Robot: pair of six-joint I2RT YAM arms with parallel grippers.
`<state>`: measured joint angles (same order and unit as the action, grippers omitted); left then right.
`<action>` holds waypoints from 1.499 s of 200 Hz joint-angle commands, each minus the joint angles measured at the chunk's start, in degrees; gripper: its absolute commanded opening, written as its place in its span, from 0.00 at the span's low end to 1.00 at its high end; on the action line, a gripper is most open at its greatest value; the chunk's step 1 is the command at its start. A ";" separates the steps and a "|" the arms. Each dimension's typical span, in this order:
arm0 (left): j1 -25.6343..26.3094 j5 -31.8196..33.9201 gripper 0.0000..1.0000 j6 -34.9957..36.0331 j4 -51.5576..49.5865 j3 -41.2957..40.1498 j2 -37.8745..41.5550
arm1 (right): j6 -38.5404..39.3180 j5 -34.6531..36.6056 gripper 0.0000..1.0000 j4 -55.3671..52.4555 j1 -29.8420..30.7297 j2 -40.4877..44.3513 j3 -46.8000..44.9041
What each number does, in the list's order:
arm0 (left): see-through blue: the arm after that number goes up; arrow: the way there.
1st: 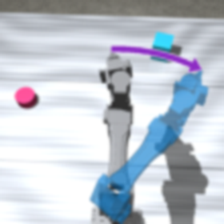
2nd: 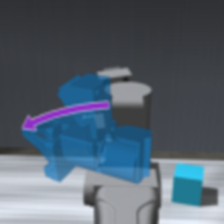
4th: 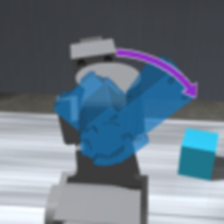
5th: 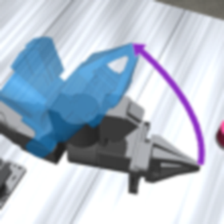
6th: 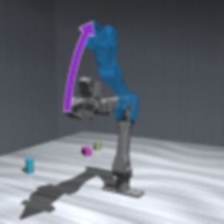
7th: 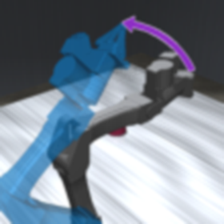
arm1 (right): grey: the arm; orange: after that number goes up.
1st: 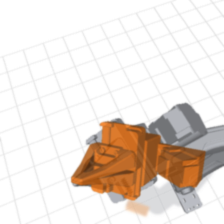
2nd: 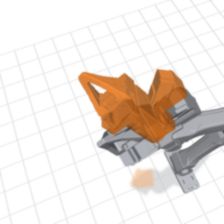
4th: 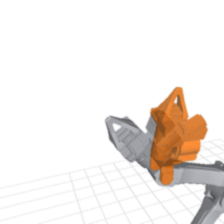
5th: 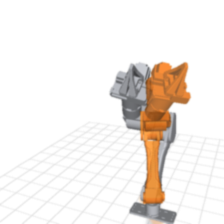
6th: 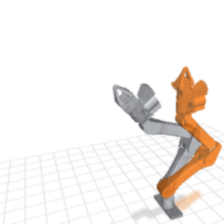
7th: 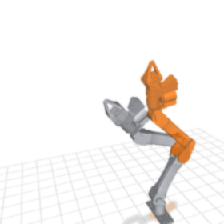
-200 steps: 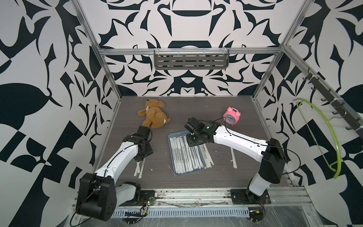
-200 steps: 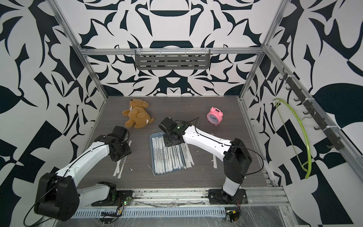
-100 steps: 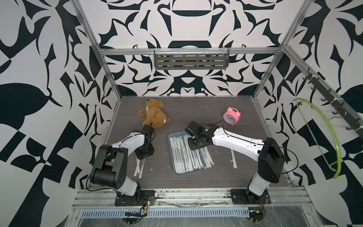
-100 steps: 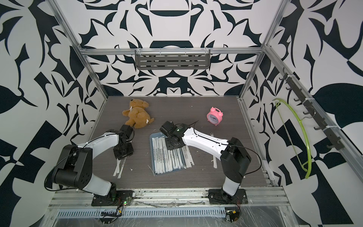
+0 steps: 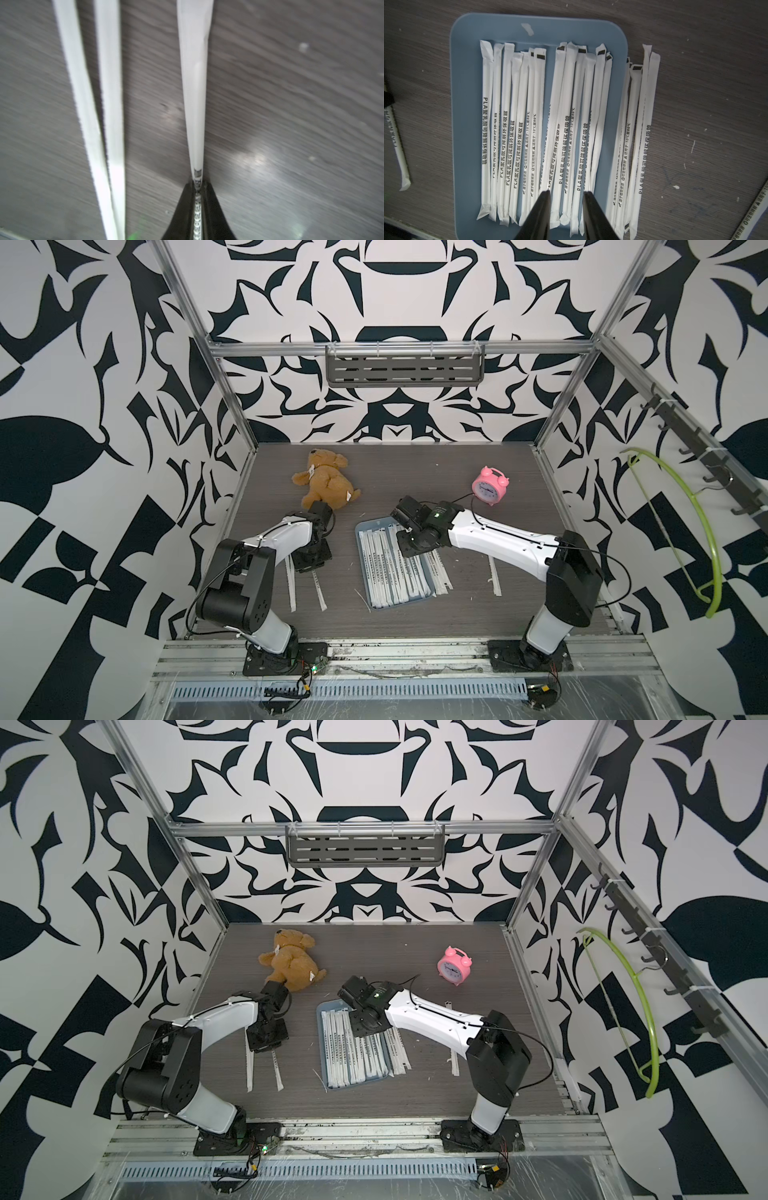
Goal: Put the straws into the storage box
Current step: Pick up the straw from the center of the board, then place the straw in the storage box.
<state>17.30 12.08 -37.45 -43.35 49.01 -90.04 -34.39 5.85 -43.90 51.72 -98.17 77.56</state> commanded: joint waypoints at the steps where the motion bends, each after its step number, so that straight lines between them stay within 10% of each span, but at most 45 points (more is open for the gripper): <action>1: 2.10 -1.50 0.11 -1.05 -2.82 2.40 0.24 | 0.64 1.14 0.32 -0.73 -0.46 2.05 2.19; 168: 22.30 0.92 0.02 -17.24 -11.92 19.55 10.40 | 3.19 -4.53 0.30 0.31 -13.39 7.90 -1.81; 300: 28.05 -0.91 0.01 -13.55 -8.45 21.30 -8.04 | 3.02 -7.28 0.30 3.80 -15.61 7.80 -6.53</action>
<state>45.28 10.90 -53.84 -51.05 70.46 -96.14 -31.46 -0.10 -41.50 36.05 -91.05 71.79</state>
